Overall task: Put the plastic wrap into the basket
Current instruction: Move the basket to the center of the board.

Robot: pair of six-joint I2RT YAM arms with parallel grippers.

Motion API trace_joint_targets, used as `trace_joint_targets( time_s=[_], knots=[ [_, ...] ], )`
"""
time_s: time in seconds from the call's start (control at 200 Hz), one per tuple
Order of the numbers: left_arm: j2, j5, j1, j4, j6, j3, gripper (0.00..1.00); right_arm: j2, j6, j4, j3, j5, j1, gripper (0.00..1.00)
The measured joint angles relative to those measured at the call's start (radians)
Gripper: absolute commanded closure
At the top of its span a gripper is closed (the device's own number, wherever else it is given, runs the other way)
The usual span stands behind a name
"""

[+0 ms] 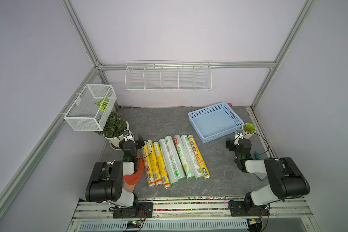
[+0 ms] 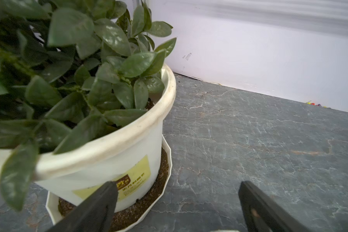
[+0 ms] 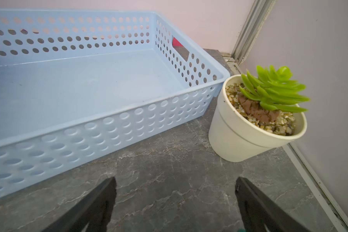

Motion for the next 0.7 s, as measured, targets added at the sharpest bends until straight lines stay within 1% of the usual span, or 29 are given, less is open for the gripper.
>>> trace_joint_targets(
  time_s=[0.7],
  knots=[
    [-0.008, 0.0, 0.0, -0.007, 0.0, 0.0, 0.0, 0.0, 0.0, 0.0, 0.0, 0.004, 0.0, 0.02]
  ],
)
